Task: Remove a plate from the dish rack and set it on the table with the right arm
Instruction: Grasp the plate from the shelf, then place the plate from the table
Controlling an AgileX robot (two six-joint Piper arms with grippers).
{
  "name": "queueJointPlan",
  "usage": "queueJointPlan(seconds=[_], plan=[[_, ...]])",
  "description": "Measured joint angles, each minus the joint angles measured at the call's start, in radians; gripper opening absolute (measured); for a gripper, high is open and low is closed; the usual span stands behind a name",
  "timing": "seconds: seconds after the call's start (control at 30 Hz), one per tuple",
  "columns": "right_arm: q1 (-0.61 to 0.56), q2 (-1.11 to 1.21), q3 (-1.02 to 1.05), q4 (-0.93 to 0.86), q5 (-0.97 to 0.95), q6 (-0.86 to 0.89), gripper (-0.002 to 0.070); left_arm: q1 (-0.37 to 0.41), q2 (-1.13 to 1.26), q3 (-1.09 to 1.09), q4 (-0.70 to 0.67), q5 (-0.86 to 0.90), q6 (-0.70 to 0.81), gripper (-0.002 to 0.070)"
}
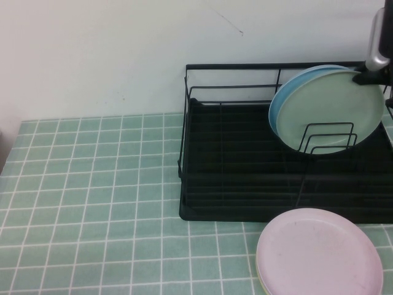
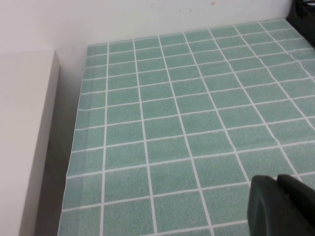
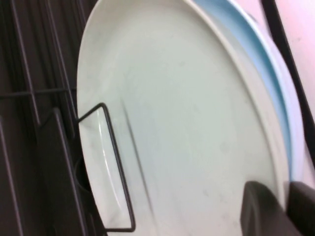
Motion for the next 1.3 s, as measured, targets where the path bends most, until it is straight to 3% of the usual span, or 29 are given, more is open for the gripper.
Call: queueJointPlan(seconds=[0.2,0.5,0.53,0.67,1.03,1.3], plan=[[0.000,-0.010,0.000,0.002,0.005,0.043,0.0084,0.000,0.000,0.000,0.000,0.000,0.000,-0.0003],[0.000,-0.200,0.000,-0.071,0.034,0.173,0.0083,0.000,0.000,0.000,0.000,0.000,0.000,-0.0003],[0.000,-0.225,0.000,-0.091,0.055,0.206,0.0057,0.000,0.000,0.000,0.000,0.000,0.000,-0.0003],[0.000,-0.325,0.000,-0.183,0.143,0.363,0.0015,0.000,0.000,0.000,0.000,0.000,0.000,-0.0003],[0.000,-0.605,0.021,-0.312,0.312,0.914,0.0010,0.000,0.000,0.000,0.000,0.000,0.000,-0.0003],[0.000,-0.870,0.421,-0.420,0.288,1.281,0.0010,0.000,0.000,0.000,0.000,0.000,0.000,-0.0003]])
